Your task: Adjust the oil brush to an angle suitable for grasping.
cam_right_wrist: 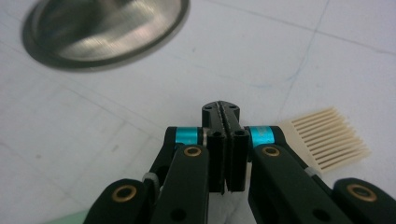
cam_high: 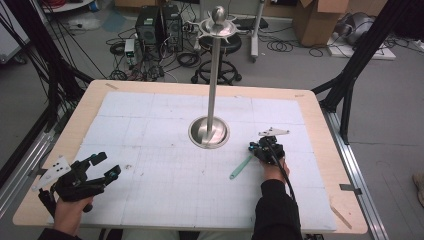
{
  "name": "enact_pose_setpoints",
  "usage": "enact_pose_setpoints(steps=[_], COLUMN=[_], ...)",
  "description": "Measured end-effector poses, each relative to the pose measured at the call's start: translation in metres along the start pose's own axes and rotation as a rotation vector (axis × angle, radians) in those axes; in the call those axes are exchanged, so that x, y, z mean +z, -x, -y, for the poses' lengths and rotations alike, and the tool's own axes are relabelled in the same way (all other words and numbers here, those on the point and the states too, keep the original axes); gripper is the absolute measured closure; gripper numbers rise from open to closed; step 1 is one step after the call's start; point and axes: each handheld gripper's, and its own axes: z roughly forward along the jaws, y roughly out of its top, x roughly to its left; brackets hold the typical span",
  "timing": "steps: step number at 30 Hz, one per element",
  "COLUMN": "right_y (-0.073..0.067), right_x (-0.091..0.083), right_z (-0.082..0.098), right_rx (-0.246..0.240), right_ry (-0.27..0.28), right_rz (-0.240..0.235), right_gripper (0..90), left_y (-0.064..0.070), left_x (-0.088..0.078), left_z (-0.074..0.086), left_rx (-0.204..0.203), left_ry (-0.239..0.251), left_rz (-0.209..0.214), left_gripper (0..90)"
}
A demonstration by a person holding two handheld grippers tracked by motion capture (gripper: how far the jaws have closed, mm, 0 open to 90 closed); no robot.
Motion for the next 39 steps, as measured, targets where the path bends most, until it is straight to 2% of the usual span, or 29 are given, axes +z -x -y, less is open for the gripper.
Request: enact_pose_setpoints(steps=[4, 9, 11, 13, 16, 17, 24, 27, 29, 32, 36, 39], right_y=[0.001, 0.002, 0.003, 0.004, 0.007, 0.009, 0.009, 0.010, 0.010, 0.007, 0.003, -0.004], right_x=[-0.004, -0.012, -0.021, -0.024, -0.032, -0.037, -0.051, -0.064, -0.067, -0.082, -0.091, -0.100], right_z=[0.000, 0.001, 0.003, 0.004, 0.011, 0.017, 0.028, 0.042, 0.045, 0.058, 0.066, 0.074], right_rx=[-0.011, -0.036, -0.072, -0.069, -0.055, -0.031, -0.030, -0.018, -0.015, -0.018, -0.032, -0.033], right_ry=[-0.019, -0.072, -0.121, -0.133, -0.135, -0.117, -0.129, -0.110, -0.109, -0.108, -0.112, -0.123], right_rz=[0.045, 0.067, 0.083, 0.089, 0.087, 0.081, 0.076, 0.040, 0.037, 0.022, 0.013, -0.014], right_gripper=[89.2, 89.2, 89.3, 89.3, 89.3, 89.3, 89.2, 89.3, 89.3, 89.3, 89.3, 89.3], left_y=[0.001, 0.002, 0.002, 0.002, 0.002, 0.002, 0.003, 0.003, 0.003, 0.004, 0.003, 0.002], left_x=[0.001, 0.001, 0.001, 0.001, 0.000, 0.000, 0.001, 0.001, 0.001, 0.000, 0.000, 0.000], left_z=[0.000, 0.000, 0.000, -0.001, -0.001, -0.001, -0.002, -0.002, -0.002, -0.002, -0.002, -0.002], left_rx=[-0.003, -0.001, -0.002, -0.002, 0.000, -0.003, -0.007, -0.005, -0.007, -0.007, -0.009, -0.006], left_ry=[-0.001, -0.004, -0.002, 0.001, 0.003, 0.007, 0.011, 0.009, 0.012, 0.014, 0.014, 0.013], left_rz=[0.004, 0.009, 0.011, 0.012, 0.017, 0.019, 0.023, 0.024, 0.023, 0.021, 0.022, 0.019], left_gripper=[20.3, 20.4, 20.4, 20.4, 20.4, 20.4, 20.4, 20.4, 20.4, 20.4, 20.4, 20.4])
